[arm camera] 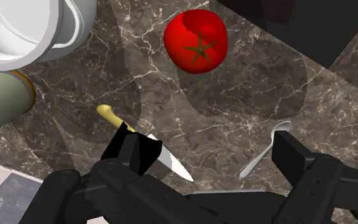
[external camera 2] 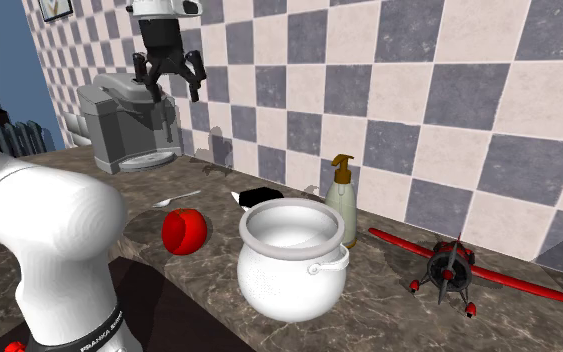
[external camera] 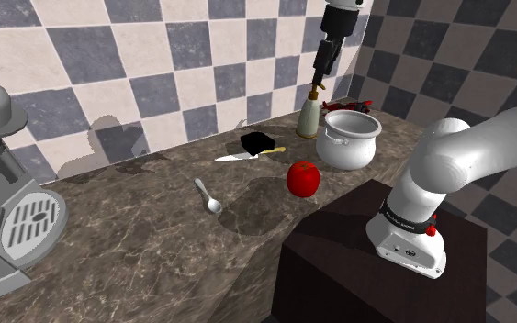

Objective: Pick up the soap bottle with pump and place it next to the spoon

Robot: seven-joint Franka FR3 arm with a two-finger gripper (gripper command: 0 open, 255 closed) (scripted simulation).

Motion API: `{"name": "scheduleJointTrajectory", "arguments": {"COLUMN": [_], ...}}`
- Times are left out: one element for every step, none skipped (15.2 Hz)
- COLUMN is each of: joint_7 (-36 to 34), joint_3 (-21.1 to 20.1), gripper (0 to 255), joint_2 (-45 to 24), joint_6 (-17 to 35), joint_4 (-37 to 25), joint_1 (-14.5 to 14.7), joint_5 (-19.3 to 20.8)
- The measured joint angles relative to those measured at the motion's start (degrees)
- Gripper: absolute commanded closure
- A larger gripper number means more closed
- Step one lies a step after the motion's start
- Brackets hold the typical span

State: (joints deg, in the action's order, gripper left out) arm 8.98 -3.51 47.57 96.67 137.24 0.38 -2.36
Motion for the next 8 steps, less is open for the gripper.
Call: {"name": "scheduleJointTrajectory", "arguments": {"joint_7": [0.0,0.7,1.78,3.04,4.22,5.55,7.06,8.39], "joint_3": [0.0,0.59,1.49,2.54,3.48,4.57,5.83,6.9], "gripper": [0,0,0,0,0,0,0,0], "joint_2": [0.0,-0.18,-0.85,-1.56,-2.45,-3.64,-4.27,-5.1], "joint_6": [0.0,0.32,0.85,1.68,2.52,3.64,4.39,5.28], "joint_4": [0.0,0.17,0.06,0.25,0.23,0.2,0.35,0.41], "joint_1": [0.0,-0.19,-0.5,-0.84,-1.14,-1.49,-1.92,-2.24], "joint_5": [0.0,0.39,0.99,1.67,2.29,2.96,3.73,4.36]}}
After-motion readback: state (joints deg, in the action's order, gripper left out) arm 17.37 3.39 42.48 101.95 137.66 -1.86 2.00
